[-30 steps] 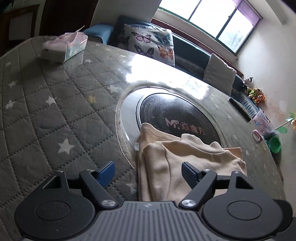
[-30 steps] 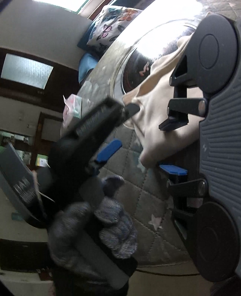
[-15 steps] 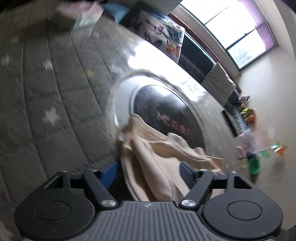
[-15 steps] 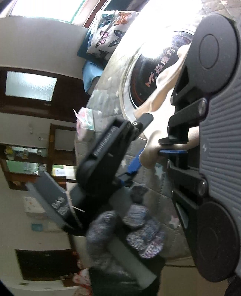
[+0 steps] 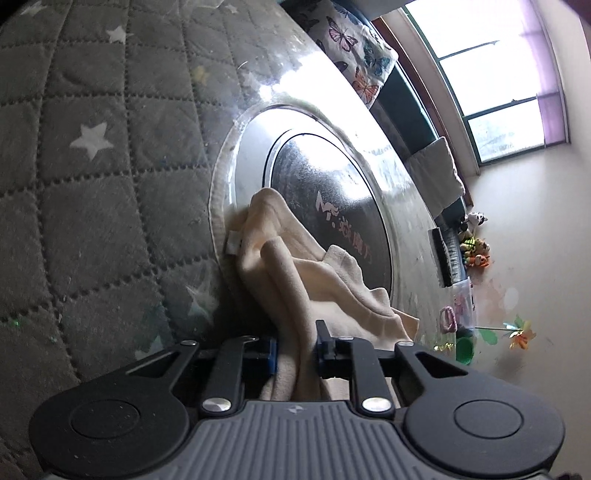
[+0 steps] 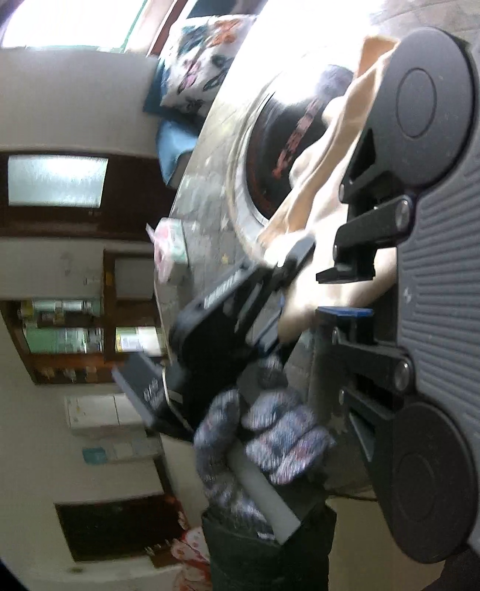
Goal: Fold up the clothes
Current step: 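Lift and carry the folded shirt with both grippers away from the cooktop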
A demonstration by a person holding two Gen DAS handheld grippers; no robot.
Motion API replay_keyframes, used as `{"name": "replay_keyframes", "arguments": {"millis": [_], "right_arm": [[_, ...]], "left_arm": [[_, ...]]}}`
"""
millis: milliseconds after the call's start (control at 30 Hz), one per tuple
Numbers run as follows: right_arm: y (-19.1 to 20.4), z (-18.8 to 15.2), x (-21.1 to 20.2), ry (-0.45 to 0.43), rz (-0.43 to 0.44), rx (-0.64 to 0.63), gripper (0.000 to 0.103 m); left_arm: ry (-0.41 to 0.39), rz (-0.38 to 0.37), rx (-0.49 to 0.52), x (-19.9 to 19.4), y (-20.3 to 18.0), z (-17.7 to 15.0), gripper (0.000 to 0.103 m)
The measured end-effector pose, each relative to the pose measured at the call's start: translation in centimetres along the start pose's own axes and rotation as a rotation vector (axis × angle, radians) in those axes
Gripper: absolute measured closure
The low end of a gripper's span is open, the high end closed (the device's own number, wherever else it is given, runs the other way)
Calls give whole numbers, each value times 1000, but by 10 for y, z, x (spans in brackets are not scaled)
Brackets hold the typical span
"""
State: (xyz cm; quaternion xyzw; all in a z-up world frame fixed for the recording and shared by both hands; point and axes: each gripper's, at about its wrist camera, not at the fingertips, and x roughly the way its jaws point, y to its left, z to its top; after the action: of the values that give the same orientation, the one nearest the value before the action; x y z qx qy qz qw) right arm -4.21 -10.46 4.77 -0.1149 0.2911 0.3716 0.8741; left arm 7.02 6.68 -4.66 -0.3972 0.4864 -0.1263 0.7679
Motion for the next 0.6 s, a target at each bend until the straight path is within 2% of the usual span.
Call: {"name": "replay_keyframes", "arguments": {"millis": [300,367,467,600], "right_arm": [[-73,-30,1,77,-203,213,87],[-89,-35,6,97,-225,254,90],[-104,-39,6,87,-236,283,90],[-121,-39,6,90,-325,302,89]], "left_arm": [[-4,0,23,3,1,-1,83],[-5,4,33,3,0,-1,83],[-6,11,53,4,-2,-2,83],[-8,17,72,4,-4,-1,83]]}}
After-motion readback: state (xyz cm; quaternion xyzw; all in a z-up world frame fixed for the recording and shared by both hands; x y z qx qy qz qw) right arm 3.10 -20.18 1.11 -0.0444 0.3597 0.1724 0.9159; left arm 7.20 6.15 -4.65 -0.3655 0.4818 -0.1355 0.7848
